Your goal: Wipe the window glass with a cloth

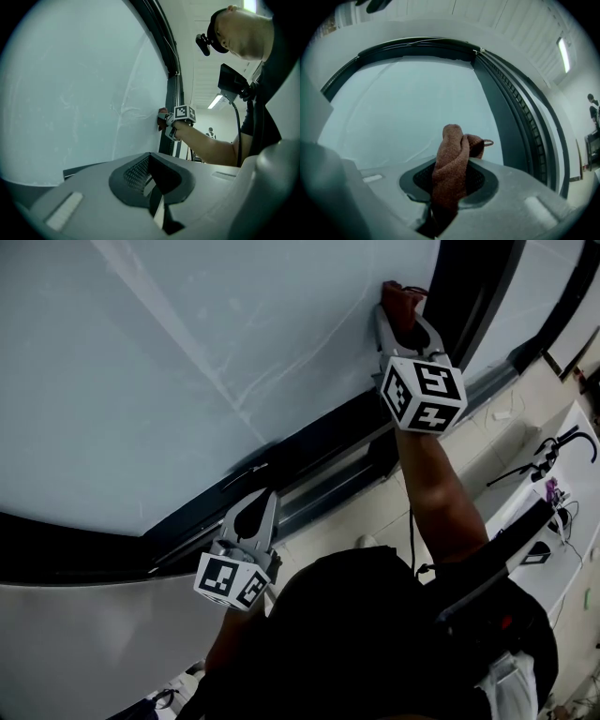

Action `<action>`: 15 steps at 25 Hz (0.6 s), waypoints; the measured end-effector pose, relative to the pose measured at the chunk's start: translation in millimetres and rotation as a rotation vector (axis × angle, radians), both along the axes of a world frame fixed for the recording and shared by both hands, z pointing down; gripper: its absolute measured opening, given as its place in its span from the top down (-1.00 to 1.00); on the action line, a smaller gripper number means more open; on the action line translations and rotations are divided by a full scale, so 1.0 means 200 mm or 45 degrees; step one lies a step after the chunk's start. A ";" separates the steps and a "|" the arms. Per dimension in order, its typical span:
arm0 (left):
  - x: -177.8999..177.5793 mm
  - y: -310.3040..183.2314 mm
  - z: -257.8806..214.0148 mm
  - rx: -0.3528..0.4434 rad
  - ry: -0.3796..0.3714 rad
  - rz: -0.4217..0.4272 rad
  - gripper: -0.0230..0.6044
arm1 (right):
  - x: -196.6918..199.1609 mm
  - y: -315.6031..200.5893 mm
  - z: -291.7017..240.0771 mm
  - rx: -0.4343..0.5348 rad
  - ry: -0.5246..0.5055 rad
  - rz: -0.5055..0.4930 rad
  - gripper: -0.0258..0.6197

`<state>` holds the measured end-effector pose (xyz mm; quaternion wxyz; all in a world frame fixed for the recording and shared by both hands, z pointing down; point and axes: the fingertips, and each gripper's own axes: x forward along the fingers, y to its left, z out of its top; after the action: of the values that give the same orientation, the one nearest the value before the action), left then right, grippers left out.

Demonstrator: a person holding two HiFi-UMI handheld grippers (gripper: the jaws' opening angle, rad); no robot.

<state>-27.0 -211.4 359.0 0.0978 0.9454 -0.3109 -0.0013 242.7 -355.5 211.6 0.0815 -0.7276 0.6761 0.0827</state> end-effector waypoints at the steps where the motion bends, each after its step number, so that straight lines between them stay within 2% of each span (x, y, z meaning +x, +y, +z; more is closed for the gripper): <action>1: -0.01 0.01 0.00 -0.001 0.003 0.000 0.87 | -0.03 0.01 0.00 0.003 -0.012 -0.017 0.66; 4: -0.06 0.02 0.01 -0.004 0.012 -0.003 0.87 | -0.13 0.02 -0.01 0.012 -0.041 -0.062 0.66; 15: -0.24 0.07 0.02 -0.012 0.037 -0.021 0.87 | -0.47 0.08 -0.02 0.022 -0.004 -0.137 0.66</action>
<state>-74.2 -197.8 363.3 0.1068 0.9422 -0.3173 -0.0142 148.9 -340.1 207.2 0.0932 -0.6896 0.7134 0.0831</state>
